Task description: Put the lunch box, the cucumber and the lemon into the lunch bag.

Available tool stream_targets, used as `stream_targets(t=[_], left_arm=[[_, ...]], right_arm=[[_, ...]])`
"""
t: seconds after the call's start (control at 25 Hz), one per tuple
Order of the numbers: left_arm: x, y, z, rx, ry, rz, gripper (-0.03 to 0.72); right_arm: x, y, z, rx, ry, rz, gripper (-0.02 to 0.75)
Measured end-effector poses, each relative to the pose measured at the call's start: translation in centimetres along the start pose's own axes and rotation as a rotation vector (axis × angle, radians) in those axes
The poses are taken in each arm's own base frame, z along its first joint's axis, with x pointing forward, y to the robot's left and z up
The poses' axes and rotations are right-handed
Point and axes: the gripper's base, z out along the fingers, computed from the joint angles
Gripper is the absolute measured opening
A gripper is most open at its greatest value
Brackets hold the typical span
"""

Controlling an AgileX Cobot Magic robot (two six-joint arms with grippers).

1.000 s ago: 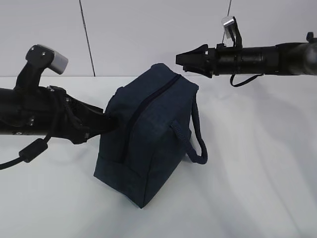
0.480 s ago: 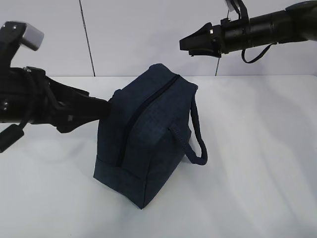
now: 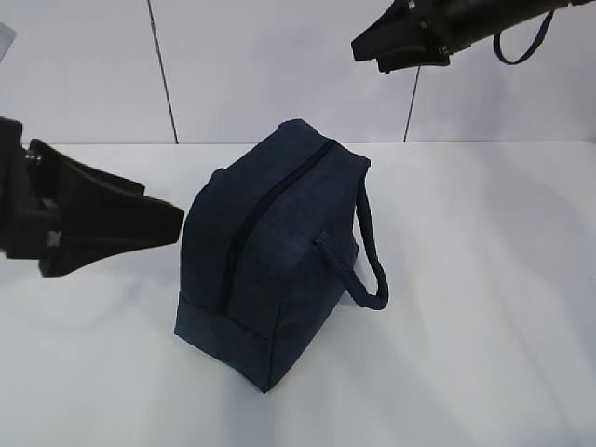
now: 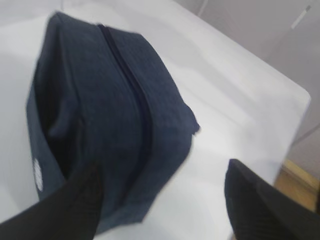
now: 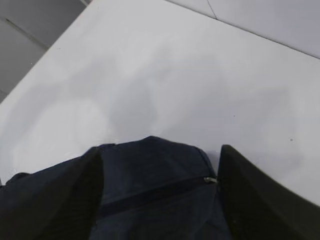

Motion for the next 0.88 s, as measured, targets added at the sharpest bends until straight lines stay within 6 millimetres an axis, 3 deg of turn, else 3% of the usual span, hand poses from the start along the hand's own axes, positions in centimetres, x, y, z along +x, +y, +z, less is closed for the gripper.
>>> stream_targets(t=[0.28,0.44,0.64,0.88], left_arm=[[0.9,-2.2,-4.1,-0.064,0.128,-0.054,0.547],[1.5,-3.4,-7.0,-0.145,0.181,-0.052,0.547],[2.9,-5.2,-10.1,-0.186,0.191,-0.074,0.547],[4.5,-6.5,-12.4,-0.212,0.223,-0.08,0.547]], right_arm=[[-2.2,9.2,-3.3,0.2,0.119,-0.069,0.515],[-2.0,14.7,-5.0,0.211,0.122,-0.088,0.515],[0.1,20.4,-8.6,0.218,0.113,-0.106,0.514],[4.5,24.9,-14.0,0.262,0.067,-0.132,0.514]])
